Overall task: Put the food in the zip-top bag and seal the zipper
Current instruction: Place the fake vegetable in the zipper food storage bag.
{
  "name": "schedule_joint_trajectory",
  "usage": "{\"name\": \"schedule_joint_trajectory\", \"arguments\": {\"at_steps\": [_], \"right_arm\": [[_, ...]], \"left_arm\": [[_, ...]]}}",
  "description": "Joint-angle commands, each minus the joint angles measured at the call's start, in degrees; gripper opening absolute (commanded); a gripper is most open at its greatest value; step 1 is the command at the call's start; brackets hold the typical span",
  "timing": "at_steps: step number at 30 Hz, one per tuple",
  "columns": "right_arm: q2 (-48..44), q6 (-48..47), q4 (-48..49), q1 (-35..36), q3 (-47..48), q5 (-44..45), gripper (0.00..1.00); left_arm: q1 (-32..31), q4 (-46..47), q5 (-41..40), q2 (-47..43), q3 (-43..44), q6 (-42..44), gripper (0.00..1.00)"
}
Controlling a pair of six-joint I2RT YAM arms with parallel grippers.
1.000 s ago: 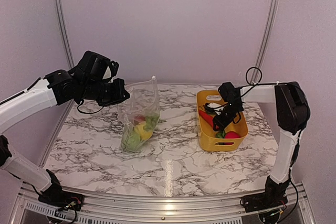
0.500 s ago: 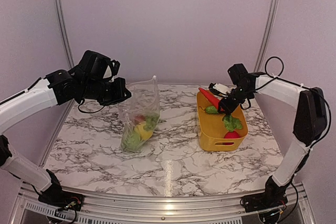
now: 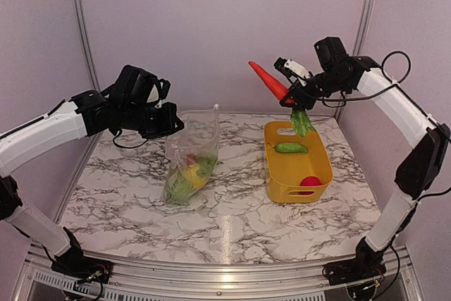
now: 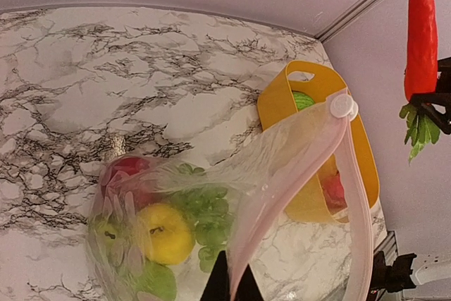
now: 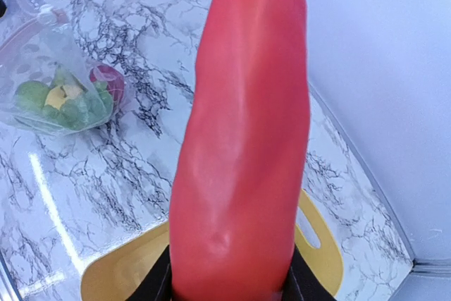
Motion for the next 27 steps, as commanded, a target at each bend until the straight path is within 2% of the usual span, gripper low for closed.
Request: {"name": "schedule_joint_trajectory", "arguments": {"at_steps": [1, 4, 8, 12, 16, 23, 27], "right_arm": [[-1.45, -6.87, -5.49, 10.11, 0.51, 0.49, 0.1], [-2.65, -12.4, -3.37, 15.32, -0.21, 8.75, 0.08], [-3.66, -16.55, 2.11, 17.74, 1.04, 15.4, 0.05], [-4.15, -26.94, 5.57, 21.1, 0.92, 24.71, 0.06], [-7.52, -37.94, 12.9, 23.42, -5.62, 31.89, 0.06], [-14.95, -58.68, 28.66, 25.96, -20.15, 37.36, 0.07], [-16.86, -67.11, 35.66, 27.67, -25.05, 39.0, 0.08]], "left_arm": [[0.24, 0.27, 0.31, 1.35, 2.6, 1.36, 0.0], [0.24, 0.22, 0.31, 1.39, 2.72, 1.36, 0.0], [0.24, -0.19, 0.44, 1.23, 2.67, 1.31, 0.0], [0.24, -0.23, 1.09, 0.94, 2.29, 1.09, 0.0], [0.24, -0.27, 1.1, 0.62, 2.21, 1.17, 0.0], [0.24, 0.34, 2.59, 0.26, 1.42, 0.51, 0.0], [0.25, 0.92, 3.91, 0.51, 1.09, -0.07, 0.0]]}}
